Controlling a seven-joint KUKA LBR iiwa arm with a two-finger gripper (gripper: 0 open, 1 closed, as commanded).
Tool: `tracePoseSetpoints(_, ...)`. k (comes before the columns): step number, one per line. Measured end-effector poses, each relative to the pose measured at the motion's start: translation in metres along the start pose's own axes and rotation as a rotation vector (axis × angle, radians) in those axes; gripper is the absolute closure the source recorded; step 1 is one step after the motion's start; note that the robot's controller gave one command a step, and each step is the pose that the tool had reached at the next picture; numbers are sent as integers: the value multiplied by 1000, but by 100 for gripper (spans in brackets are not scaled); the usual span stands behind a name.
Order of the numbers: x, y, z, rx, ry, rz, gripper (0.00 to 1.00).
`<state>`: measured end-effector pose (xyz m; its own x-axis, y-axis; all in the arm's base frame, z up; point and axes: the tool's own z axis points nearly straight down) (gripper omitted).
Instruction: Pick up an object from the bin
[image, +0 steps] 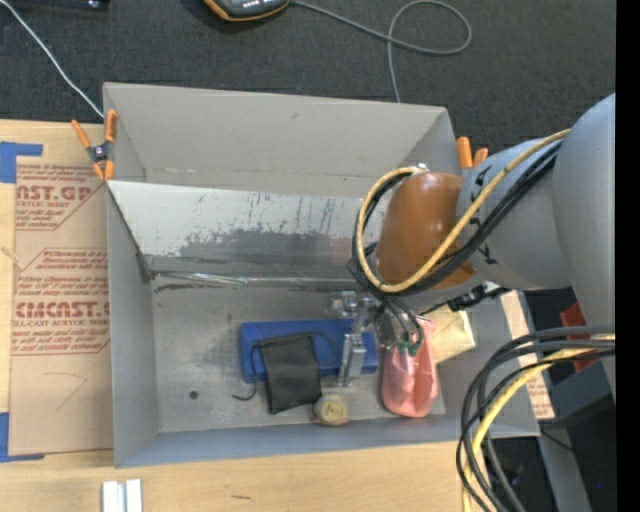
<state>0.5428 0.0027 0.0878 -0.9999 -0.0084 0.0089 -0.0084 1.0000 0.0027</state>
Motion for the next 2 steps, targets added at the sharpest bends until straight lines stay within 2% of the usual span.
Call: tracePoseSetpoints(2,-1,0,-25,0,-6,0,100)
